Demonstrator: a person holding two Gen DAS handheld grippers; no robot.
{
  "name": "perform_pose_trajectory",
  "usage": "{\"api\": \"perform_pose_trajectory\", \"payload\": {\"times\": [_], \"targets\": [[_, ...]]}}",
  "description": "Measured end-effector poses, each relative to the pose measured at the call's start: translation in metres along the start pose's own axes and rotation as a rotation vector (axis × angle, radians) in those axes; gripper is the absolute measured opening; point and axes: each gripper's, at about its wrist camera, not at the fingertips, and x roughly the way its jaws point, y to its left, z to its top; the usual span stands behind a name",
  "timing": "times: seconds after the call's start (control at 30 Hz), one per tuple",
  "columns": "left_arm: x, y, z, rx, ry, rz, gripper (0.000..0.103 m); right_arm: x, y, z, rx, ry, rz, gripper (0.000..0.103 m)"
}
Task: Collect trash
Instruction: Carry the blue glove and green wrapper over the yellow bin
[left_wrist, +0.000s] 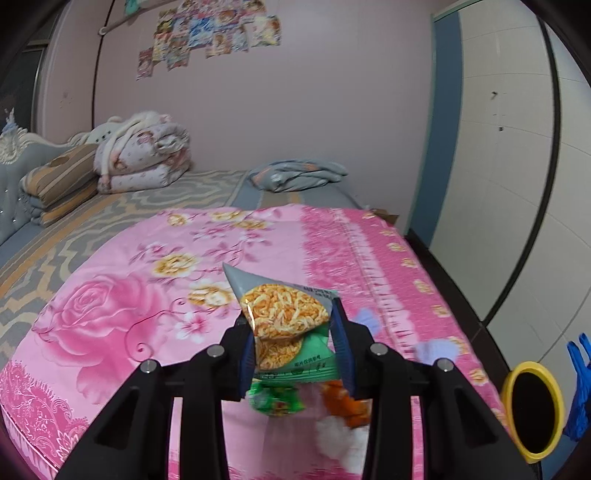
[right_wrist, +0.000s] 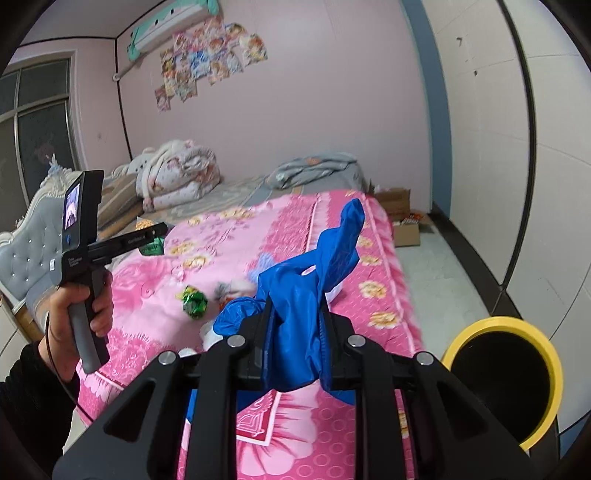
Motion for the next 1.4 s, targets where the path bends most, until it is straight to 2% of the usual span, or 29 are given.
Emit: {"api": "perform_pose_trajectory", "payload": {"times": [0.47,0.8,1.07,1.4], "targets": [[-0.051,-0.105,0.010,0.099,-0.079,-0.179,0.034,-0.069,-0.050,0.017,0.053,-0.180,-0.147,0.019],[-0.062,-0.175,0.007,0.151,-0.080,-0.315,0.034,-0.099,-0.091,0.014,0.085,-0.278,-0.338,0.019],[-0.050,-0.226,-0.013,0.191,-0.032,-0.402,0.034,-0.112,-0.122,-0.002,0.094,-0.340,-0.477,0.019],[-0.018,-0.284,-0.038,0.245,0.050,-0.476,0.034,-0.107,-0.165,-0.020,0.114,-0.359,-0.622,0.019]]}}
